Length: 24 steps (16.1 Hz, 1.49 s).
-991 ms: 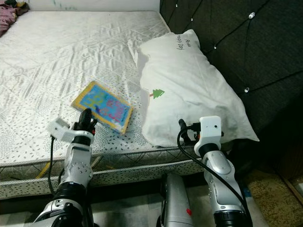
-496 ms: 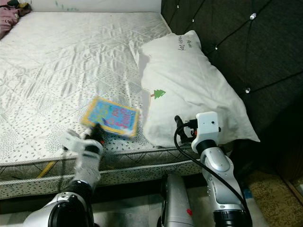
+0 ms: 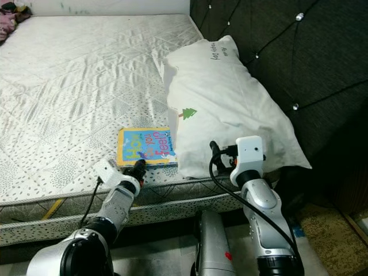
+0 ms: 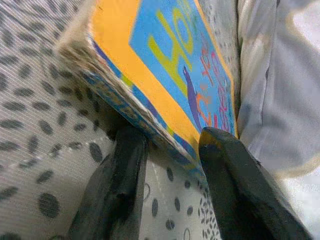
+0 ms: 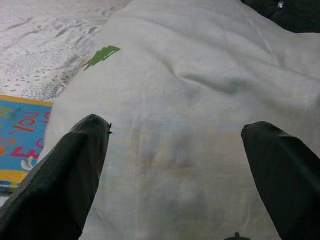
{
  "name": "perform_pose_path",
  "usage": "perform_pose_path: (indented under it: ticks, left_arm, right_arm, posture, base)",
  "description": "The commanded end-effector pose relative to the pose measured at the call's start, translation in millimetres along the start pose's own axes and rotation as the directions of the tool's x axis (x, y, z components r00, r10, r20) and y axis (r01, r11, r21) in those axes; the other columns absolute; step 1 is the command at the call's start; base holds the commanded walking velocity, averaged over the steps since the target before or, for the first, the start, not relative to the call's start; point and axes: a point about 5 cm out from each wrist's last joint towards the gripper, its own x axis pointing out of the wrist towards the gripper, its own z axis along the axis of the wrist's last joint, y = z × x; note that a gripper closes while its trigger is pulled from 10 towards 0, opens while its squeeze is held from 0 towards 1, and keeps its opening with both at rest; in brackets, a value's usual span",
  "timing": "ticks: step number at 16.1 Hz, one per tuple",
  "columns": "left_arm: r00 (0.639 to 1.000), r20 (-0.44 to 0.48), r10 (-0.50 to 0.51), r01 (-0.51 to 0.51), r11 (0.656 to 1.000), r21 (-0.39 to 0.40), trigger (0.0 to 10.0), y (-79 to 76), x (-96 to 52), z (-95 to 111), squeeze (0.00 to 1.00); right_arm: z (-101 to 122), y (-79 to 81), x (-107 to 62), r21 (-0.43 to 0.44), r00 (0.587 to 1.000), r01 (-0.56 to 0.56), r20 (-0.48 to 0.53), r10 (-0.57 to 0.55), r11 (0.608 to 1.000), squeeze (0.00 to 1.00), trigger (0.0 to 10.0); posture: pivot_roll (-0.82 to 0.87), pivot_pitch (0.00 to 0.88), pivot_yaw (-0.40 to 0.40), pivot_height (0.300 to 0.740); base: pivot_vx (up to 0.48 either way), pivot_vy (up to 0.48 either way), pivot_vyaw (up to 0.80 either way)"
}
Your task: Clean up the room
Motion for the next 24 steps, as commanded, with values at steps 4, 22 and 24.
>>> perform_pose_path:
  ticks: [4,22,24]
  left_arm:
    - [0.999,-0.039,0.016,-0.013,0.998,0.065,10.0,2.2,1.3,3.3,1.00]
    - [0.979,0.143,-0.145,0.021,0.769,0.638,10.0,2.5,-95.0,55.3,1.00]
    - [0.973,0.221,-0.069,-0.121,0.664,0.738,10.0,2.0,-89.4,70.7,1.00]
  right_arm:
    - [0.0,6.2,2.0,0.012,1.000,-0.003,0.007,0.003,1.000,0.00,10.0]
    - [-16.9,32.4,19.0,0.103,0.999,-0.044,-0.006,0.045,0.994,0.00,10.0]
    - [-22.6,37.2,19.2,0.119,0.999,-0.049,-0.018,0.051,0.992,0.00,10.0]
  posture:
    - [-0.18,0.066,-0.008,0.508]
    - [0.05,0.040,-0.009,0.508]
    - [0.06,0.030,-0.006,0.508]
  base:
    - [0.000,0.000,0.00]
    - [0.000,0.000,0.00]
    - [0.000,0.000,0.00]
